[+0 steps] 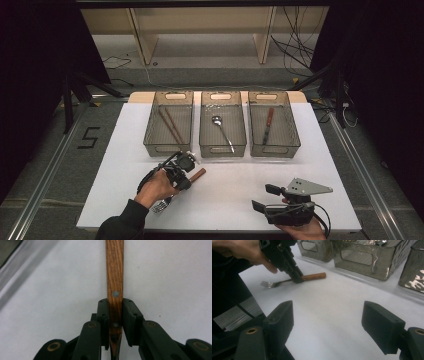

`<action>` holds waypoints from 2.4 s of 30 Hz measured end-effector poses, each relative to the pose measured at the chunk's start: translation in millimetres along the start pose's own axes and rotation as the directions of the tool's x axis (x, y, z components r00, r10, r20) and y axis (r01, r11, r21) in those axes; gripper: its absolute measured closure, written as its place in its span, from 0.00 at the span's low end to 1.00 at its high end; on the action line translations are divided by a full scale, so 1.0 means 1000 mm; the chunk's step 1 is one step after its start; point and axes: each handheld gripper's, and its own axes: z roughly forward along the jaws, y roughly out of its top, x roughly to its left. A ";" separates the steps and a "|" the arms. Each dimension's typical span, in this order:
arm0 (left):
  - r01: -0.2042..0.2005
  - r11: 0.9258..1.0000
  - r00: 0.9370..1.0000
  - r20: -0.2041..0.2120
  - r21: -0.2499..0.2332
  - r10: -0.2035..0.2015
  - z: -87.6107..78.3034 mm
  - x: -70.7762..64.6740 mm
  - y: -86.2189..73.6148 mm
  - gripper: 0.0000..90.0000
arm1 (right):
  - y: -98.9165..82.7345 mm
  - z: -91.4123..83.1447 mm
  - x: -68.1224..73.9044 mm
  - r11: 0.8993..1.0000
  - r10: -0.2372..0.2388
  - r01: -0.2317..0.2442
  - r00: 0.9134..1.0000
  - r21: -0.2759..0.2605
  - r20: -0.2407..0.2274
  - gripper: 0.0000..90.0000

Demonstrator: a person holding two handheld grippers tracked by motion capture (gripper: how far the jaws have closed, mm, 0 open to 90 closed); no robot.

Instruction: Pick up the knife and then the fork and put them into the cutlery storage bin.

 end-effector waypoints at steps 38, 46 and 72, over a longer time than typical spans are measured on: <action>-0.040 0.952 0.992 0.105 -0.304 0.075 -0.054 -0.002 0.029 0.85 | 0.000 -0.001 -0.001 1.000 0.005 -0.005 1.000 -0.007 0.000 0.29; -0.046 0.925 0.984 0.144 -0.377 0.108 -0.068 -0.010 0.063 0.85 | 0.000 -0.001 -0.001 1.000 0.004 -0.004 1.000 -0.009 -0.002 0.29; 0.038 0.845 0.973 0.212 -0.533 0.091 -0.080 -0.019 0.185 0.85 | -0.001 -0.002 -0.003 1.000 0.005 -0.005 1.000 -0.014 -0.012 0.29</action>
